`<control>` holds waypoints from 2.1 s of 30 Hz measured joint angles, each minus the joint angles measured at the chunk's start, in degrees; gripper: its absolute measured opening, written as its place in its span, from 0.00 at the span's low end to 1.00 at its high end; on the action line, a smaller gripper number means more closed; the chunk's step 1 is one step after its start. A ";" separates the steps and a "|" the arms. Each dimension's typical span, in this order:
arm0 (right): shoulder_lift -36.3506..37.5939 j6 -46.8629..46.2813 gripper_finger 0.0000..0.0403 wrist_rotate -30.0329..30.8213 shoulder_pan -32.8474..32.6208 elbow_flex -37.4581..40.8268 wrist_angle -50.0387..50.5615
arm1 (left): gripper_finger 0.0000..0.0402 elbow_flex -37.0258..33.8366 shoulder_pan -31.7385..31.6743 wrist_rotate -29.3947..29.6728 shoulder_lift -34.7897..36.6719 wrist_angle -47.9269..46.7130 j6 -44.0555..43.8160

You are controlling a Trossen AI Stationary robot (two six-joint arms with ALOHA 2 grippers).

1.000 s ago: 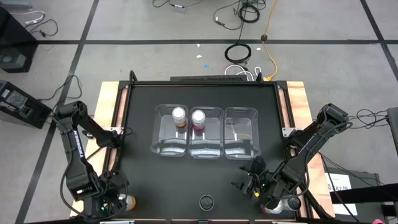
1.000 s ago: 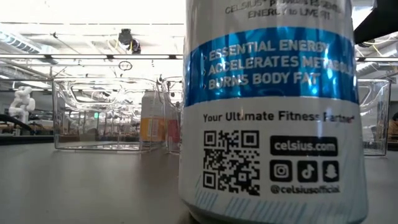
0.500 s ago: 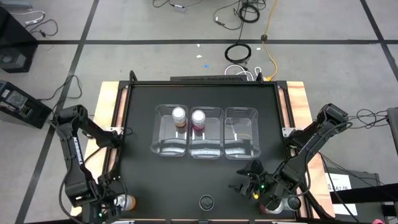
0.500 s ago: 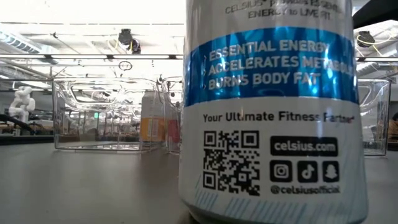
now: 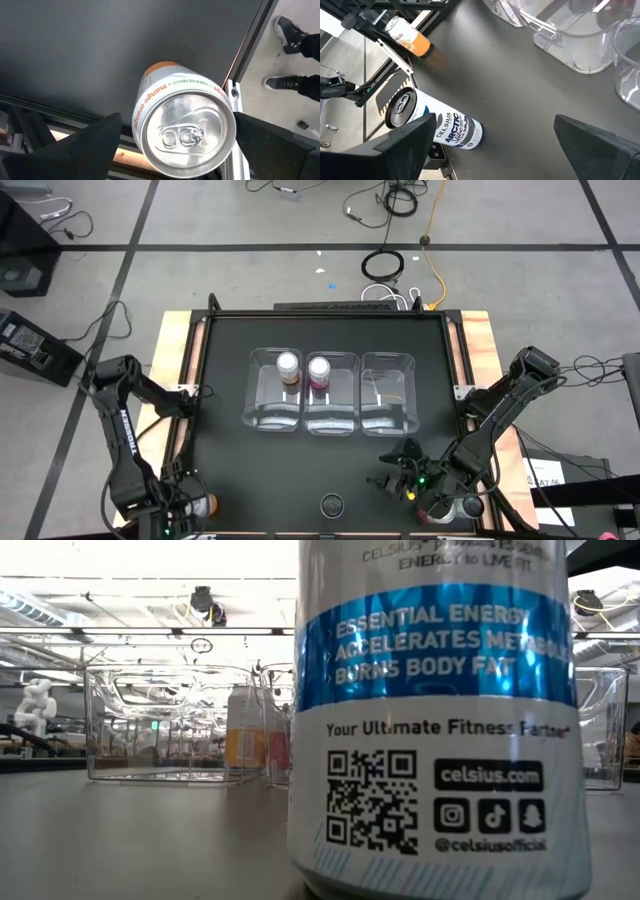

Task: Sort soda cans
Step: Put the left yellow-white soda can into the middle left transparent bin

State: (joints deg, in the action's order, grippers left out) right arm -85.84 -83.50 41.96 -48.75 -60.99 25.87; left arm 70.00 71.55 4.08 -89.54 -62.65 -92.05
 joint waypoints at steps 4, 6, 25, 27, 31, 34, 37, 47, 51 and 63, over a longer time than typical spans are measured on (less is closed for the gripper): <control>0.00 0.12 0.99 0.02 0.02 0.00 0.02 | 0.95 0.00 0.17 0.02 -1.24 -0.06 -0.03; 0.00 0.13 0.99 0.02 0.00 0.00 0.02 | 0.95 0.00 0.17 0.02 -2.01 -0.05 -0.13; 0.00 2.79 0.99 0.00 0.00 0.00 0.04 | 0.92 -0.02 0.17 -1.45 -4.64 0.81 -4.07; 0.00 3.16 0.99 0.00 0.00 0.00 0.07 | 0.88 -0.02 0.15 -1.21 -4.64 0.79 -4.07; 0.00 3.38 0.99 0.00 0.02 0.00 0.07 | 0.78 -0.02 0.07 -1.07 -4.64 0.72 -4.04; 0.00 3.94 0.99 0.00 0.00 0.00 0.09 | 0.77 -0.02 0.07 -1.05 -4.64 0.72 -4.05; 0.00 4.70 0.99 0.02 0.00 0.00 0.09 | 0.77 -0.02 -0.07 -1.12 -4.63 0.70 -4.61; 0.00 8.99 0.99 0.04 0.02 0.00 0.15 | 0.78 1.64 -3.47 -2.16 -1.13 -1.37 -6.61; 0.00 13.22 0.99 0.17 0.04 0.00 0.18 | 0.78 1.74 -6.81 -2.16 2.25 -3.20 -6.64; 0.00 22.55 0.99 0.12 1.77 0.00 2.72 | 0.77 1.88 -27.65 4.20 15.51 -11.43 7.45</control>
State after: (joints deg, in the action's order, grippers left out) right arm -85.84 -60.95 42.08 -46.99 -60.99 28.59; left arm 71.87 43.90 8.28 -74.02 -74.08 -84.60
